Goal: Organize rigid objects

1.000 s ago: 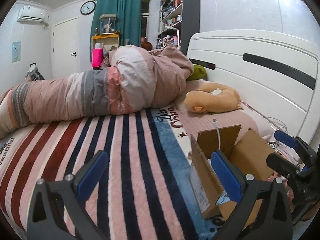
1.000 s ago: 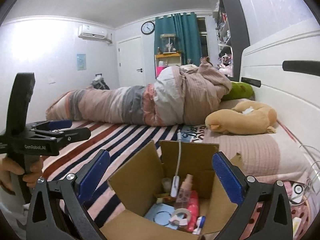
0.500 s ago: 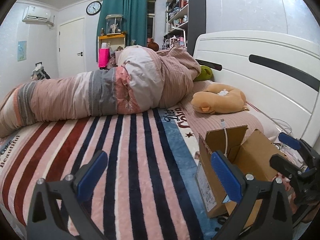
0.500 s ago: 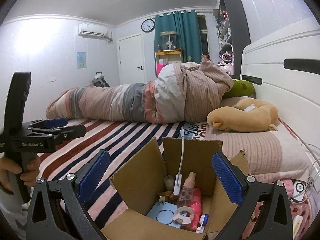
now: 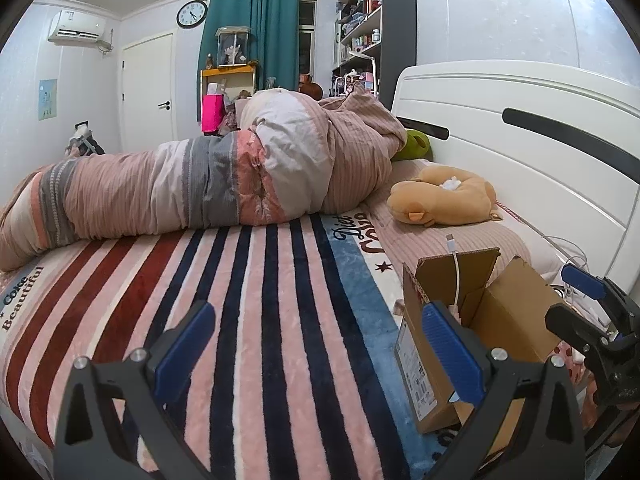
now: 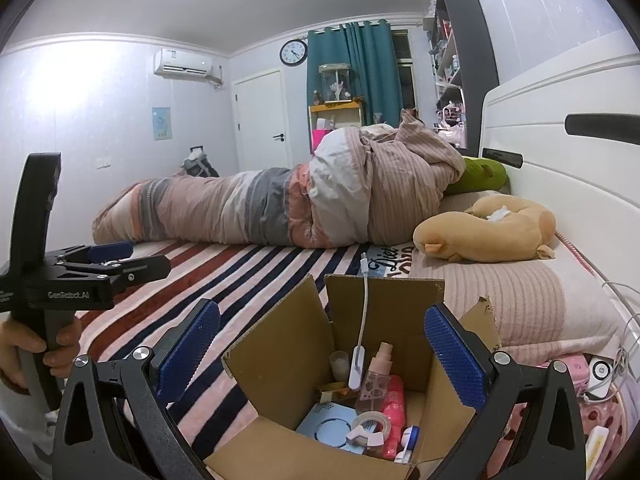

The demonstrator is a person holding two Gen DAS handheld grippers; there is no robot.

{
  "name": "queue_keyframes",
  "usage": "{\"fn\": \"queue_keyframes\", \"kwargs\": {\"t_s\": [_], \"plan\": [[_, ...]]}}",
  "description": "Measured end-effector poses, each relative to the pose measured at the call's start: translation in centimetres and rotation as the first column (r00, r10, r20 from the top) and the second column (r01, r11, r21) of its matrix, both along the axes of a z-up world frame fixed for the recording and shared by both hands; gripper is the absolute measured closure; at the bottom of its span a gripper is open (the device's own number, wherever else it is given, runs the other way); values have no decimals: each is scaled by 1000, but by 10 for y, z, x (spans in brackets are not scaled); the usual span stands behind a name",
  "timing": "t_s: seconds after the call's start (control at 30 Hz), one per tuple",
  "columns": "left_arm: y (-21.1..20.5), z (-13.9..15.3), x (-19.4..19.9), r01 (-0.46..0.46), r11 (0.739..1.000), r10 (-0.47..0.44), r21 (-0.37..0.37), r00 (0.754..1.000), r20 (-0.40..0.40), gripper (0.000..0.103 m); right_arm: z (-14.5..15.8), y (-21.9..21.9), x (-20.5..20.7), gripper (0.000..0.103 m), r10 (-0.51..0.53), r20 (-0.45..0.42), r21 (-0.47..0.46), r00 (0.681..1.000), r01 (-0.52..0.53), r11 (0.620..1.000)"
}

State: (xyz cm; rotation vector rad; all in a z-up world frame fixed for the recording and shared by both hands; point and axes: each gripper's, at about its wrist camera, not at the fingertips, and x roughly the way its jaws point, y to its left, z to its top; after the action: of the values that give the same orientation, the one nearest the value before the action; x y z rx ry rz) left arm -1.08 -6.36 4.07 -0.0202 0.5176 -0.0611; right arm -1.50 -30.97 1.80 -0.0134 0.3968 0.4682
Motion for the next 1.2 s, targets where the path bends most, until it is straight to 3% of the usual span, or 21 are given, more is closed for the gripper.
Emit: {"fn": "queue_keyframes", "kwargs": {"t_s": [1.2], "plan": [[-7,3,-6,-6,1000,6,-4,1000,-1,1,-1,15,-13,0,-41,-15,27,999,41,999]]}}
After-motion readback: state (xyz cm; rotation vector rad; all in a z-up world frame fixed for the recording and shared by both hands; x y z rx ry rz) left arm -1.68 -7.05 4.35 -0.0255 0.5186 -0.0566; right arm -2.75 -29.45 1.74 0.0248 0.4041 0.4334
